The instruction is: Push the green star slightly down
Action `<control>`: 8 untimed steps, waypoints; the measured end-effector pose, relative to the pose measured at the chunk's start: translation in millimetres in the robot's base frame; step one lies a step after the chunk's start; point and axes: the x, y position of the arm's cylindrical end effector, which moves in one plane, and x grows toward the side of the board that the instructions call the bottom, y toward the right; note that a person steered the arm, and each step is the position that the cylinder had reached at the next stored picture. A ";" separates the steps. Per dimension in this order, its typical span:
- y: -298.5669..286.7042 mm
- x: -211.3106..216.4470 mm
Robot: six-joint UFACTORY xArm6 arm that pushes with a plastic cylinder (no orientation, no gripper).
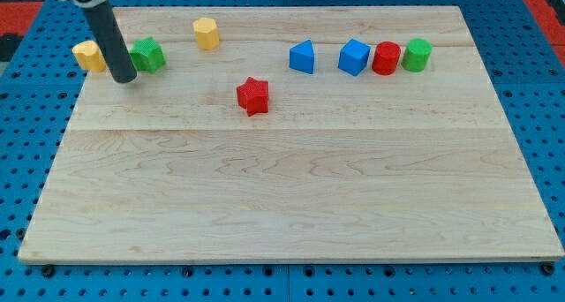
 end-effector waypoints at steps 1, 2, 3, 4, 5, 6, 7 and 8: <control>-14.2 -14.3; -14.2 -28.6; -10.1 -57.4; 19.0 -51.3; 93.7 20.3; 136.1 57.6; 140.8 83.2; 145.3 110.9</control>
